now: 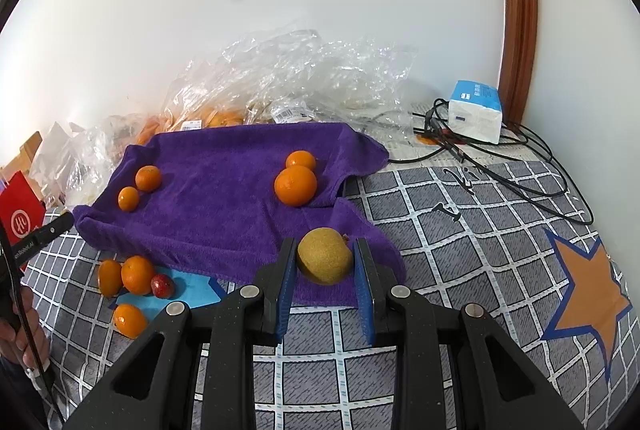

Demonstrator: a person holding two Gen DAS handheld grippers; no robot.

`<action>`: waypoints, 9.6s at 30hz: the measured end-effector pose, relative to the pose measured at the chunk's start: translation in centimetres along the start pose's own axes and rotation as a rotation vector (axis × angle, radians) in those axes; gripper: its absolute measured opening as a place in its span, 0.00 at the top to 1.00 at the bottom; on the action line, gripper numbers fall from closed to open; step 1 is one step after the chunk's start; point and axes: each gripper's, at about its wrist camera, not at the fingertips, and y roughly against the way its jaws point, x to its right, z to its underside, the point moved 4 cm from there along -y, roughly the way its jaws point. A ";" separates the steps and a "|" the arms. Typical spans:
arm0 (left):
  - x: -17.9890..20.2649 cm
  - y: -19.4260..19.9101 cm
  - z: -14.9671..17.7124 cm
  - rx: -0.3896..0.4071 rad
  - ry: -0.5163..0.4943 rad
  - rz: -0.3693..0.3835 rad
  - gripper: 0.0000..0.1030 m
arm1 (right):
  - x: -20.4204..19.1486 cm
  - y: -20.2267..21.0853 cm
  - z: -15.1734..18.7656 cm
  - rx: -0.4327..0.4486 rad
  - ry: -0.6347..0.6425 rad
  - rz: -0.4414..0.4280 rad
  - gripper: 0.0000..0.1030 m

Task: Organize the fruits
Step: 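Carry the kiwi and the yellow fruit up over the purple towel, then lower both fruits onto the towel and open both tools, then withdraw both open tools to the fruit beside the towel, then grasp the red strawberry with the right tool, then grasp an oval orange with the left tool while the right tool holds the strawberry, then carry the strawberry and the oval orange up toward the purple towel, then lower the strawberry and oval orange onto the towel and open both tools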

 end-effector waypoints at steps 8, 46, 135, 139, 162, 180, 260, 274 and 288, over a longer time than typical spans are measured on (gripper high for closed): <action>-0.4 -0.1 -0.1 -0.005 0.028 0.020 0.77 | -0.3 -0.1 -1.5 0.010 -0.002 -0.022 0.73; 4.3 -7.5 -1.3 -0.194 -0.150 -0.146 0.77 | -3.0 -10.7 -1.9 -0.144 0.098 -0.062 0.73; -3.9 0.1 4.2 -0.218 -0.122 -0.219 0.54 | -5.3 -2.5 5.2 -0.161 0.168 -0.038 0.78; -4.2 0.1 4.2 -0.221 -0.109 -0.201 0.53 | -4.3 -2.4 5.5 -0.164 0.139 -0.045 0.78; 5.7 -0.4 4.5 -0.279 -0.192 -0.026 0.53 | -1.8 -3.0 4.5 -0.129 0.037 -0.083 0.78; 6.9 -3.7 5.6 -0.316 -0.164 -0.051 0.71 | -1.1 -4.0 4.9 -0.150 0.001 -0.113 0.78; 5.1 -4.2 -4.2 -0.242 -0.068 0.016 0.71 | -6.7 -10.8 -1.9 -0.235 0.090 -0.143 0.78; 8.9 -9.3 -2.9 -0.324 -0.140 -0.025 0.71 | -5.5 -8.0 -2.7 -0.189 0.171 -0.108 0.58; 9.3 -11.8 -1.3 -0.407 -0.168 -0.070 0.71 | -2.3 -6.7 -2.6 -0.185 0.133 -0.071 0.58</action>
